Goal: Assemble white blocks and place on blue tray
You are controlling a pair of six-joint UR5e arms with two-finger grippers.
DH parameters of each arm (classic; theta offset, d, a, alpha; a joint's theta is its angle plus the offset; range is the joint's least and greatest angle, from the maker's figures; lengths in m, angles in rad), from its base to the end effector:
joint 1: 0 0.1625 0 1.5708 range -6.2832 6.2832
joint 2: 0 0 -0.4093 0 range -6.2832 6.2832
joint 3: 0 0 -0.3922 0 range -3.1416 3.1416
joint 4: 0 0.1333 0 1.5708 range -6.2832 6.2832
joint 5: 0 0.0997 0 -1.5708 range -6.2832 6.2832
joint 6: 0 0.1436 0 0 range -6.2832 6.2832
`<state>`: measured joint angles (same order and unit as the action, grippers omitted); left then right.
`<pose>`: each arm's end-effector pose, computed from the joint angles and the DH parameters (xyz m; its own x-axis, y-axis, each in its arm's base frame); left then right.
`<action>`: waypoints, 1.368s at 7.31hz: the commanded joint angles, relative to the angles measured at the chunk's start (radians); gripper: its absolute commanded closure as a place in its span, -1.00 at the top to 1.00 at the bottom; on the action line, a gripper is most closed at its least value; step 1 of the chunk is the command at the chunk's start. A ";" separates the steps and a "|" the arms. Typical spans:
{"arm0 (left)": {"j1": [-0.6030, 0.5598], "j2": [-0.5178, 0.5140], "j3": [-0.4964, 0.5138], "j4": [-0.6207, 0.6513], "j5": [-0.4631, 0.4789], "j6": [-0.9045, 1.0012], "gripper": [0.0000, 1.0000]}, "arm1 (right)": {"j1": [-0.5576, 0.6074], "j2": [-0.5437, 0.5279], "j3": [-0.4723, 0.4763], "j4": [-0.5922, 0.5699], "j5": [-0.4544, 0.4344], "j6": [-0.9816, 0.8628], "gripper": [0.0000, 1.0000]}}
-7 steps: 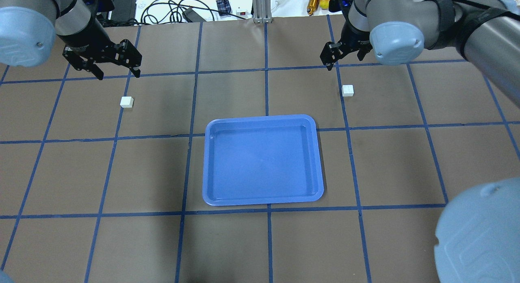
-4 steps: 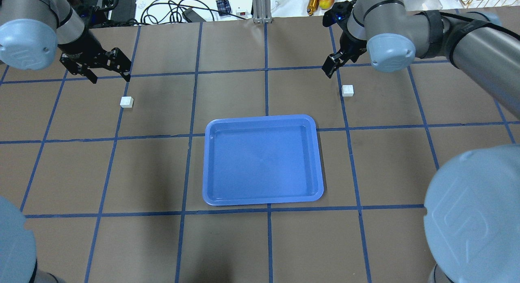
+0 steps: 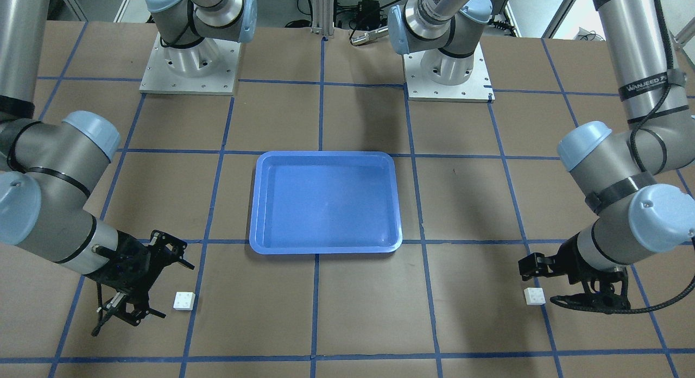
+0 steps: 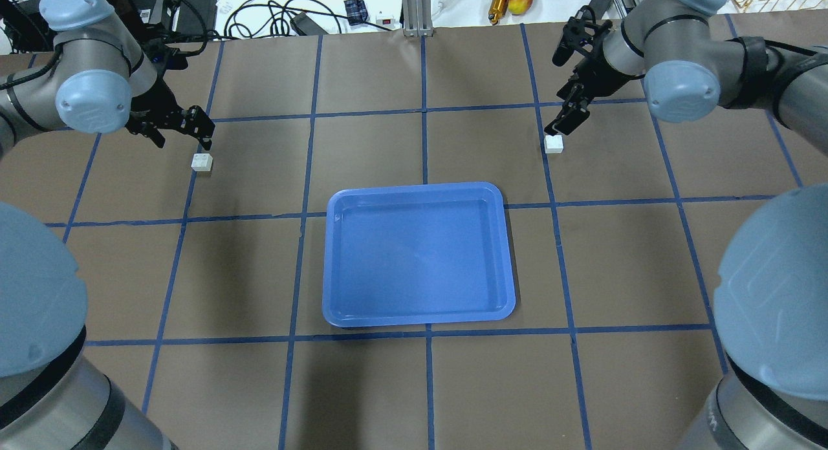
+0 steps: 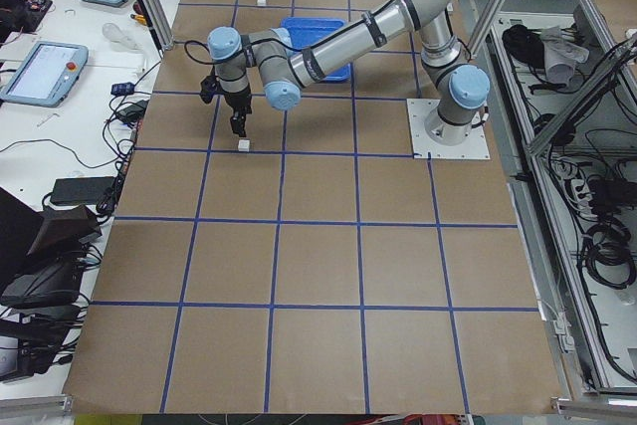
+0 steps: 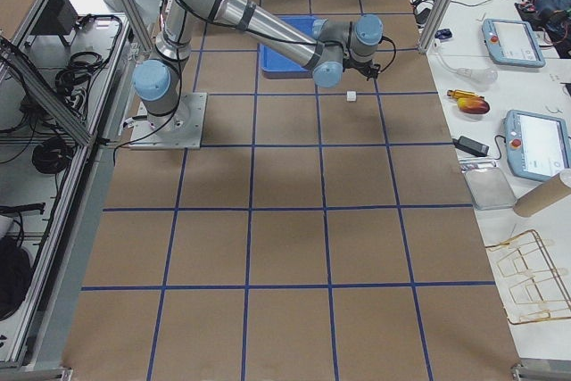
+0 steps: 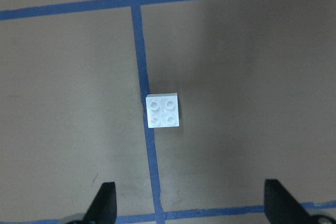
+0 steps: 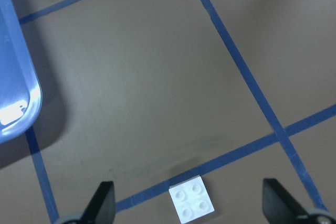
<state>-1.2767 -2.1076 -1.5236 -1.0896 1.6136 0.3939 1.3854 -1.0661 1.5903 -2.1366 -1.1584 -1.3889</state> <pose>0.0679 -0.6627 0.1855 -0.9943 0.1002 -0.0363 0.0993 0.9948 0.0242 0.0691 -0.6667 0.1972 -0.3446 -0.9382 -0.0315 -0.8553 0.3276 -0.4014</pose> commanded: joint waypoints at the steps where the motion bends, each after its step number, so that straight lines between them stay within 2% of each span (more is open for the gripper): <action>1: 0.000 -0.058 0.000 0.053 -0.004 0.016 1.00 | -0.035 0.032 0.019 -0.005 0.040 -0.277 0.99; 4: 0.000 -0.091 -0.007 0.073 0.003 0.014 0.94 | -0.069 0.080 0.025 0.001 0.083 -0.468 0.98; 5: 0.002 -0.097 -0.003 0.073 0.003 0.013 0.73 | -0.071 0.100 0.043 -0.005 0.092 -0.466 0.91; 6: 0.022 -0.106 0.000 0.073 0.002 0.008 0.59 | -0.071 0.110 0.048 -0.006 0.130 -0.452 0.91; 8: 0.034 -0.109 -0.001 0.073 -0.001 0.005 0.32 | -0.071 0.133 0.053 -0.006 0.135 -0.447 0.95; 10: 0.034 -0.111 0.000 0.071 -0.007 -0.012 -0.06 | -0.072 0.137 0.053 -0.008 0.135 -0.446 0.95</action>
<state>-1.2434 -2.2167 -1.5243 -1.0173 1.6096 0.3925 1.3142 -0.9336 1.6422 -2.1438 -1.0241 -1.8362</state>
